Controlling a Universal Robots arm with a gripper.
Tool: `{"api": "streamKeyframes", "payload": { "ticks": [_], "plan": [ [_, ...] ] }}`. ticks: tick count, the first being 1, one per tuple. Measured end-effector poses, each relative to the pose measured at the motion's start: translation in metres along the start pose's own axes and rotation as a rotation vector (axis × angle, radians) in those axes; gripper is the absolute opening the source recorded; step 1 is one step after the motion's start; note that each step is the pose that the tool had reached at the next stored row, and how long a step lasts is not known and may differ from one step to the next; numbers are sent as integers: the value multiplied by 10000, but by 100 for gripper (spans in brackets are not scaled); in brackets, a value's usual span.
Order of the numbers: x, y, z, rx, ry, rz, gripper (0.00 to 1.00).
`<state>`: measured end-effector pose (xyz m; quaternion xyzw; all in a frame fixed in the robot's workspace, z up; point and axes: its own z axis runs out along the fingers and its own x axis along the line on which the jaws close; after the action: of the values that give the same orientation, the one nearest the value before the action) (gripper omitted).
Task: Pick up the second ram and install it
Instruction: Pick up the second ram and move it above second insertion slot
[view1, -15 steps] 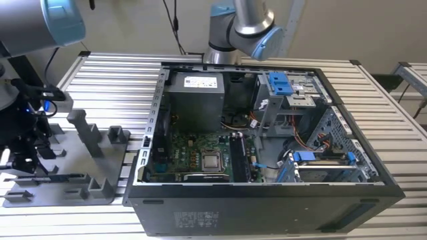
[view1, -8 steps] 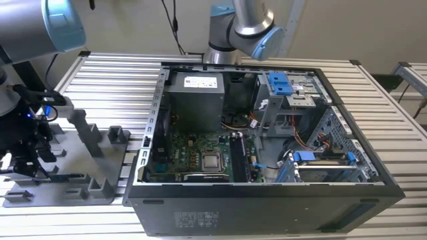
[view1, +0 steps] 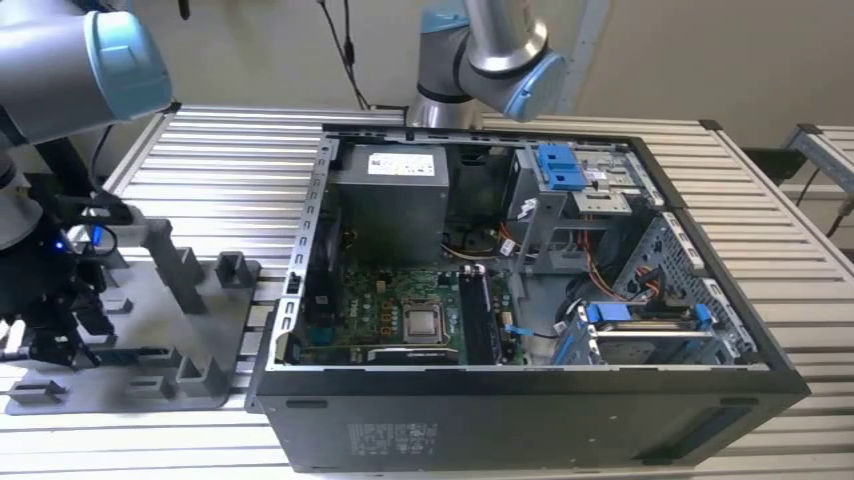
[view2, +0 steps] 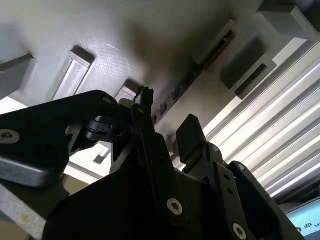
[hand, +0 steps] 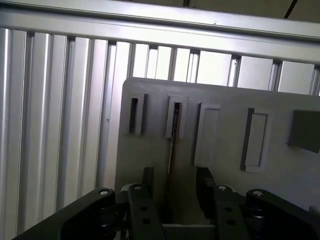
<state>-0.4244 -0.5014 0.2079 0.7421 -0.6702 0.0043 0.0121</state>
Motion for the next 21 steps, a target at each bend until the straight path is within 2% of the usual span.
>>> {"api": "streamKeyframes", "payload": {
  "ticks": [3,9,15,21],
  "plan": [
    [23,2,32,3,-22,0,48],
    [25,2,93,3,-26,1,48],
    [21,5,123,2,-26,0,48],
    [21,5,125,3,-26,0,48]
  ]
}}
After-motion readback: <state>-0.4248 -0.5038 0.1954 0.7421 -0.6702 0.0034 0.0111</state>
